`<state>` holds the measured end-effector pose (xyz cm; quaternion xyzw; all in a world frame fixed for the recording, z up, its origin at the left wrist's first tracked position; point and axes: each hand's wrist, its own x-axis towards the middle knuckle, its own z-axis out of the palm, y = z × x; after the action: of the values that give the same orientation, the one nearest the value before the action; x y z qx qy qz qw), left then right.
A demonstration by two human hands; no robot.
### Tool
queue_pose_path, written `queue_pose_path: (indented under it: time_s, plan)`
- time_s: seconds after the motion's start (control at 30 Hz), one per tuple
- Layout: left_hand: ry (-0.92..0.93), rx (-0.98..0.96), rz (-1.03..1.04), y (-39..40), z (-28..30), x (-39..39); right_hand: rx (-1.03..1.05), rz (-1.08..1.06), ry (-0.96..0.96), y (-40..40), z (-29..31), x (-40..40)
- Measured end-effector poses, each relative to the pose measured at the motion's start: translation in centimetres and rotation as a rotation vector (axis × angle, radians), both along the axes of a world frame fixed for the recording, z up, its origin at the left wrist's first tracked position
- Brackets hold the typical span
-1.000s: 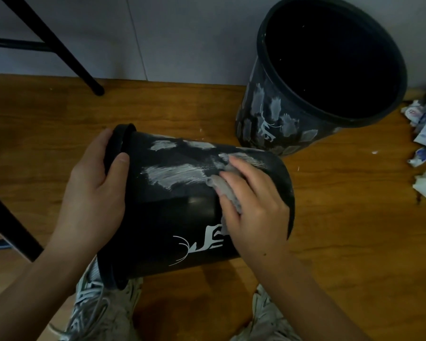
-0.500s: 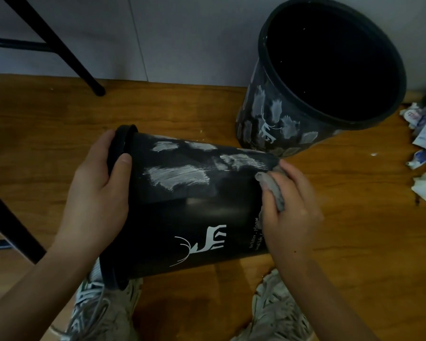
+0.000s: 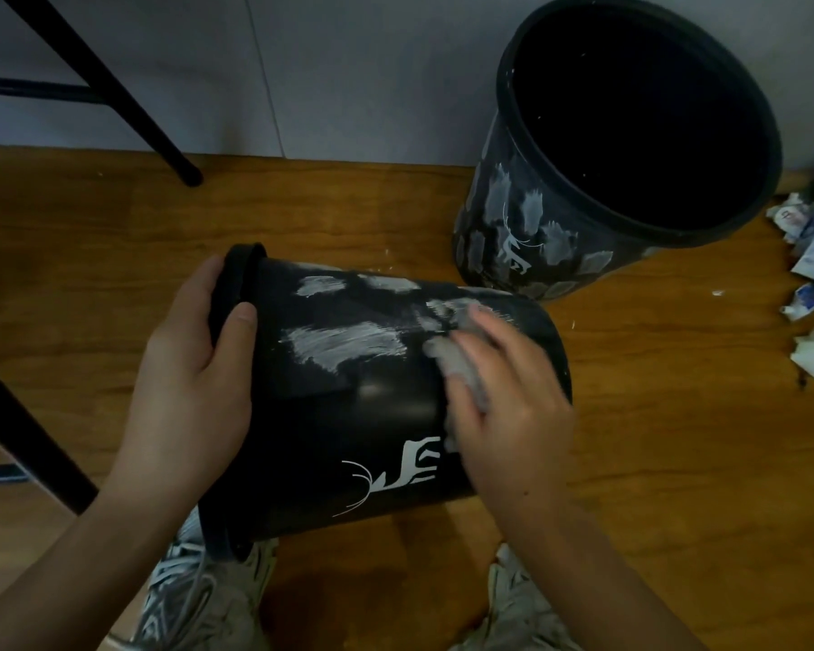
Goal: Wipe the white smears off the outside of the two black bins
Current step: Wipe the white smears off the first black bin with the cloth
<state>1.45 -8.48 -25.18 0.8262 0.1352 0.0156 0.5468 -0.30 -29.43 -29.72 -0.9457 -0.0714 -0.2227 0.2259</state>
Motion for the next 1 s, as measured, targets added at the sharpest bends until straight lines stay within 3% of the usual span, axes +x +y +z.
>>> queue_pose_path:
  time_s: [0.13, 0.3, 0.5, 0.77, 0.9, 1.0]
  plan:
    - [-0.004, -0.033, 0.01, -0.1, 0.3, -0.2, -0.008, -0.2, 0.06, -3.5, -0.4, 0.1]
    - [-0.005, -0.052, 0.023, -0.7, 0.8, -0.2, 0.028, -0.221, 0.029, -3.7, -0.9, 0.2]
    - [0.008, -0.09, 0.004, -1.2, 1.1, -0.8, 0.039, 0.013, -0.028, -0.2, -0.2, 0.0]
    - [0.054, -0.152, 0.044, -1.1, 0.3, -1.2, -0.032, 0.334, 0.037, 6.0, 2.4, 1.2]
    - [0.088, -0.179, 0.04, -0.5, 0.1, -1.5, -0.04, 0.383, -0.025, 5.3, 1.6, -1.0]
    - [0.114, -0.201, 0.039, -0.4, 0.2, -1.2, -0.045, 0.258, 0.009, 3.4, 1.3, -0.6]
